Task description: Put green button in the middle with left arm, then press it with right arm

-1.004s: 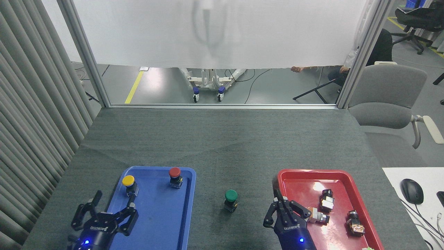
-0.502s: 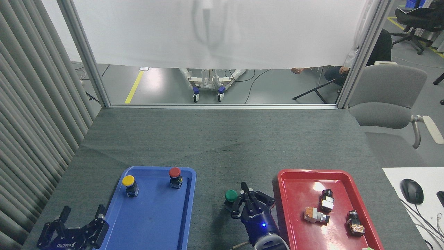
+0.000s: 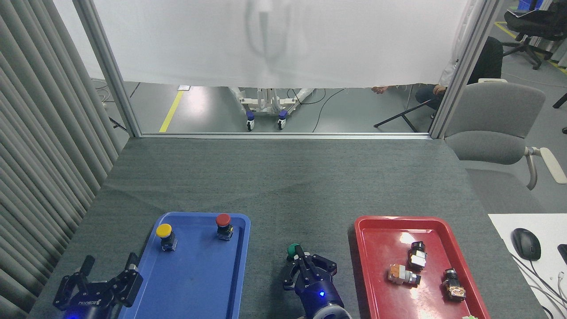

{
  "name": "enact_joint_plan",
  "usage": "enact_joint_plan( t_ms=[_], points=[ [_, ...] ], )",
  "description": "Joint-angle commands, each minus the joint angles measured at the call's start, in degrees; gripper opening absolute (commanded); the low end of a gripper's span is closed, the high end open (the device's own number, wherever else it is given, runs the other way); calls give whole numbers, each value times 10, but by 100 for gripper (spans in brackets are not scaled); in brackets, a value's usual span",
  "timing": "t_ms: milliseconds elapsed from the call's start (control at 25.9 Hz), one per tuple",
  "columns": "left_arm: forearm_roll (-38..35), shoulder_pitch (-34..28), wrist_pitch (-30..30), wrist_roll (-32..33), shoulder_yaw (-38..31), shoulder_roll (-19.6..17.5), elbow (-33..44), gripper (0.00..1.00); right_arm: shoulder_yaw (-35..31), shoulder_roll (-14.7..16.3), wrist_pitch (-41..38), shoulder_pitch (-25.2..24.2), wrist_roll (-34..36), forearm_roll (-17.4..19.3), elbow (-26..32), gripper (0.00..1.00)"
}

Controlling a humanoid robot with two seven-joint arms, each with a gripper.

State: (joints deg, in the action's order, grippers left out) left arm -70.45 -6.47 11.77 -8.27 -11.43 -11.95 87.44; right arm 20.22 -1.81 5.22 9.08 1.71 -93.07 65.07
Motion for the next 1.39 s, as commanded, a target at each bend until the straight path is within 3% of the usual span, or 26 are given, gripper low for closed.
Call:
enact_joint_plan(
  t_ms=[0,386,618,656,772,849,888,926,1158,1351],
  points=[
    [-2,14,-1,26,11,5,-5,100,1,-11,20,-1,-4,-1,-8,0],
    [-1,15,-1,26,11,16,-6,100,-3,-11,28,-6,2,0,61,1],
    [0,14,-1,32,11,20,-1,100,-34,-4,14,-50,0,1,149,12],
    [0,15,-1,32,11,21,-1,100,-45,2,3,-64,0,2,166,16],
    [0,22,0,33,17,26,-2,100,-81,24,-19,-100,0,5,210,42],
    [0,27,0,34,23,27,-4,100,-106,33,-25,-122,1,9,234,73],
    [0,31,-1,34,31,28,-5,100,-120,35,-25,-134,1,14,244,93],
    [0,37,-1,35,42,28,-5,100,-132,37,-26,-144,2,22,253,99],
    [0,62,-1,35,70,35,-5,100,-170,63,-26,-168,3,28,293,100],
    [-1,59,-1,35,73,33,-4,100,-180,94,-27,-177,-2,28,295,100]
  ],
)
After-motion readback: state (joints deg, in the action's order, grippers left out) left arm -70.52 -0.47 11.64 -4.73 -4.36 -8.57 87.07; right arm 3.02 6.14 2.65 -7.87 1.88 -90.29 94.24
